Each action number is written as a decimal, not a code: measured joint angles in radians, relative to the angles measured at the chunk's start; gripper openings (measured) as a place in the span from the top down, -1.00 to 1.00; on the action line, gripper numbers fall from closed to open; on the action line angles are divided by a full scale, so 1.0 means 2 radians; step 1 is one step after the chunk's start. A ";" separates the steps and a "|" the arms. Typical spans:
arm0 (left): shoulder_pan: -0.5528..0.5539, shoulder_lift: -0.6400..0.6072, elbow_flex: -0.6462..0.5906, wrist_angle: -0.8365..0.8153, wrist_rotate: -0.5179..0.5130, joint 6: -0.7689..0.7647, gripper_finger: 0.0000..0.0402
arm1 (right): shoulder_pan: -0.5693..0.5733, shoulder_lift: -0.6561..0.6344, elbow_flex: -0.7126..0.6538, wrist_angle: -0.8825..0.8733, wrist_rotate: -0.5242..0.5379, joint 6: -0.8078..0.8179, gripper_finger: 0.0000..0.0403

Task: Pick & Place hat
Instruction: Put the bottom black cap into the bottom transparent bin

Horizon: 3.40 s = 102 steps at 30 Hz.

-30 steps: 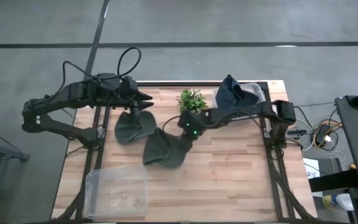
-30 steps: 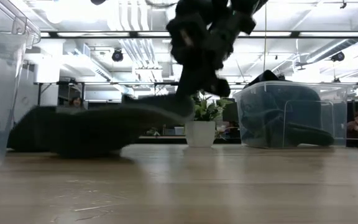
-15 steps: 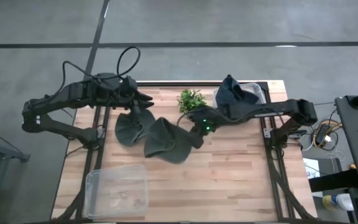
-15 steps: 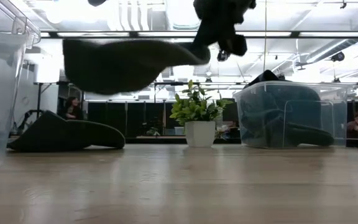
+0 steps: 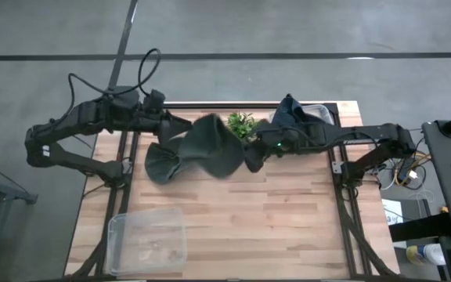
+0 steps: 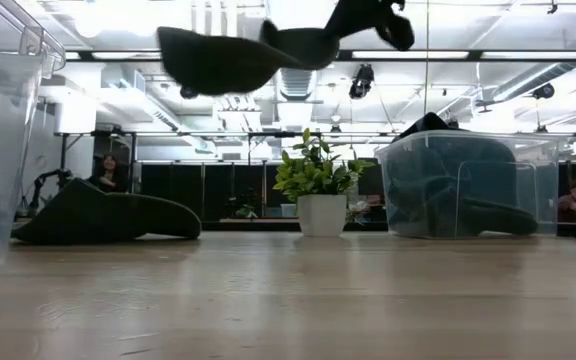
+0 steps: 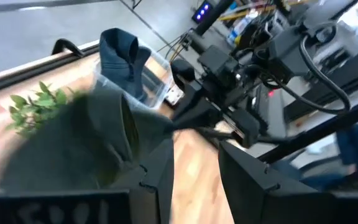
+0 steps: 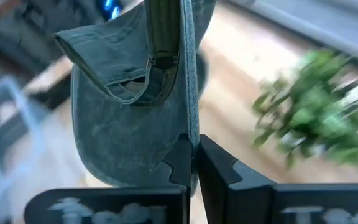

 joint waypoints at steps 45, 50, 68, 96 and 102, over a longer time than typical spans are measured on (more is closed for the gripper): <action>-0.005 0.053 -0.002 0.182 -0.186 0.045 0.41 | 0.024 -0.039 0.105 0.123 0.249 -0.119 0.96; -0.005 0.055 -0.002 0.186 -0.171 0.048 0.48 | 0.025 -0.039 0.105 0.132 0.245 -0.120 0.96; 0.000 0.044 -0.002 0.332 -0.146 0.067 0.98 | 0.038 -0.031 0.104 0.258 0.227 -0.259 0.58; -0.003 0.056 -0.002 0.441 -0.105 0.001 0.98 | 0.032 0.072 0.175 0.537 0.181 -0.496 0.14; -0.003 0.056 -0.002 0.424 -0.101 0.003 0.98 | 0.025 0.070 0.206 0.471 0.182 -0.459 0.75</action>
